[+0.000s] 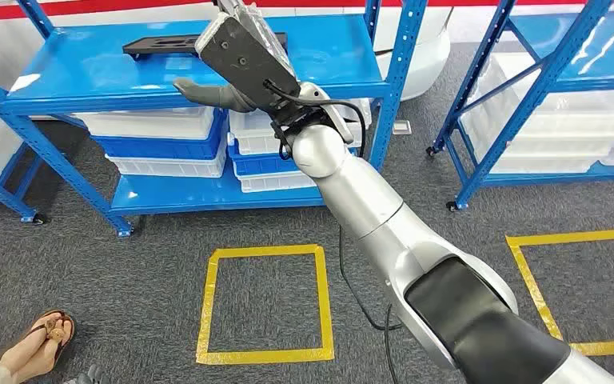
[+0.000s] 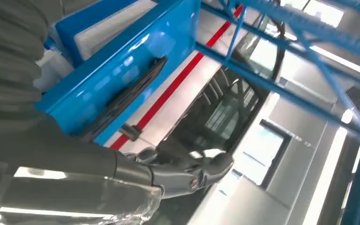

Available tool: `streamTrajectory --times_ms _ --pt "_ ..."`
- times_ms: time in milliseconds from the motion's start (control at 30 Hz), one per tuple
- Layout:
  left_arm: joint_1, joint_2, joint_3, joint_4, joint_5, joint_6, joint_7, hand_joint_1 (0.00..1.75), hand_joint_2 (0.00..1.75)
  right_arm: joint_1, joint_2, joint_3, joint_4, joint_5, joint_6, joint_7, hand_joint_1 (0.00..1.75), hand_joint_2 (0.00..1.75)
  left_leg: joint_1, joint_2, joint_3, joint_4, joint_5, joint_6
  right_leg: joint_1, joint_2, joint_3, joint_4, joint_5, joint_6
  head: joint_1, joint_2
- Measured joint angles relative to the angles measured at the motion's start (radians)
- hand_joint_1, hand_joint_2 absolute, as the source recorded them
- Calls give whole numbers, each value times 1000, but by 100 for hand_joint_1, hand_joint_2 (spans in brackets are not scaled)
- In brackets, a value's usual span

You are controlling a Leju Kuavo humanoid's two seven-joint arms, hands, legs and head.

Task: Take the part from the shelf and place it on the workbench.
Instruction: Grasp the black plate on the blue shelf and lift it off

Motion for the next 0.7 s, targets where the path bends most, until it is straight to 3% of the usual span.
streamTrajectory --times_ms 100,133,233,267,300,333,400,467,533,600,633,700 --pt "-7 -1 -1 1 15 -5 0 0 0 0 4 1 0 -4 -2 -8 0 175 5 5 -20 42 -10 -6 -3 4 20 0 -8 -16 -1 0" --pt "-12 -1 -1 1 25 -8 0 0 0 -1 6 2 1 -6 -2 -12 0 175 6 7 -49 91 -20 -9 -3 6 30 -1 -14 -24 -2 0" --pt "-20 -2 -3 3 50 -14 0 0 0 1 12 4 8 -14 -6 -21 0 175 6 8 -178 276 -73 -13 6 8 53 -1 -36 -40 -3 0" --pt "-21 -2 -3 3 57 -14 0 0 0 2 13 6 11 -15 -8 -23 0 175 5 8 -206 297 -77 -10 9 10 64 -1 -45 -41 -4 0" --pt "-21 -2 -4 3 62 -14 0 0 0 3 15 7 15 -16 -10 -25 0 175 3 8 -217 283 -64 -4 13 11 76 -1 -55 -41 -4 0" --pt "-21 -2 -4 3 66 -13 0 0 0 2 19 7 18 -16 -11 -26 0 175 -1 8 -211 236 -30 6 16 13 91 -2 -66 -42 -3 0" --pt "-22 1 -4 4 68 -13 0 0 0 0 24 8 22 -16 -13 -27 0 175 -19 8 -174 105 65 38 22 14 117 -4 -87 -40 -3 0" --pt "-25 4 -4 4 69 -13 0 0 0 -1 27 9 27 -16 -14 -28 0 175 -36 8 -144 25 109 61 26 15 137 -11 -102 -32 -3 0" --pt "-28 4 -5 5 69 -13 0 0 0 -4 30 11 29 -17 -16 -29 0 175 -41 9 -119 0 100 68 31 15 154 -14 -101 -17 -3 0" --pt "-31 2 -5 6 70 -13 0 0 0 -8 33 13 29 -17 -17 -31 0 175 -38 8 -87 -20 97 73 33 13 141 26 -95 -7 -3 0" --pt "-32 2 -6 6 70 -13 0 0 0 -11 33 13 30 -17 -17 -31 0 175 -36 7 -72 -27 94 76 32 13 112 74 -96 -6 -2 0" --pt "-34 1 -6 8 70 -13 0 0 0 -10 31 15 33 -17 -18 -32 0 175 -35 4 -52 -31 77 80 30 12 20 202 -121 -8 -2 0"
